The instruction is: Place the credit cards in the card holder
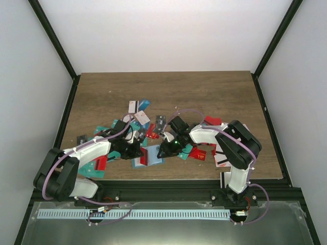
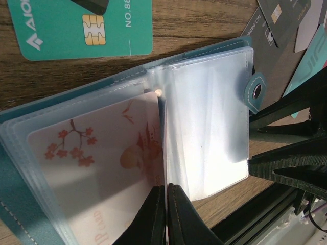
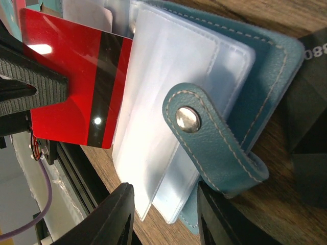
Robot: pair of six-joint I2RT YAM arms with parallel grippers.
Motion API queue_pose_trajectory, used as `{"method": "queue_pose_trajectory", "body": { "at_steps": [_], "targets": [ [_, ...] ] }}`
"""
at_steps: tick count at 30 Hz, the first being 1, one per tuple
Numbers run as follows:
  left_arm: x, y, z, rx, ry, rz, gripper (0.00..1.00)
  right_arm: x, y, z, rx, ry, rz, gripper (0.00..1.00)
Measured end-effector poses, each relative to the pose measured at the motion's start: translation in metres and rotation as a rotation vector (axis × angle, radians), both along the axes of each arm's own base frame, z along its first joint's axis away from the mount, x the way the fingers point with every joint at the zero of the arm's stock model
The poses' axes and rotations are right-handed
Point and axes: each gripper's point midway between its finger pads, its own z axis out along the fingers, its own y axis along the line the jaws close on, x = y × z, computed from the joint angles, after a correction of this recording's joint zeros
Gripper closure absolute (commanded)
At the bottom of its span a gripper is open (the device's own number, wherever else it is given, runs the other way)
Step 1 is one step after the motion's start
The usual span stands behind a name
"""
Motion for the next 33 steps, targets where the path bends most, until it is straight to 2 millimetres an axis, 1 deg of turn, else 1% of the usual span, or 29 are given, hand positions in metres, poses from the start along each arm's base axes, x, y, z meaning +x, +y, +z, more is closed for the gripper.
{"method": "queue_pose_trajectory", "body": {
  "at_steps": [7, 33],
  "targets": [
    [0.0020, 0.0003, 0.0046, -0.002, -0.028, -0.006, 0.96, 0.0000, 0.0000, -0.0002, 0.000, 0.001, 0.000, 0.64],
    [0.0067, -0.0009, 0.0060, -0.008, -0.051, 0.001, 0.96, 0.0017, 0.0027, -0.0004, 0.006, 0.002, 0.006, 0.64]
  ]
}}
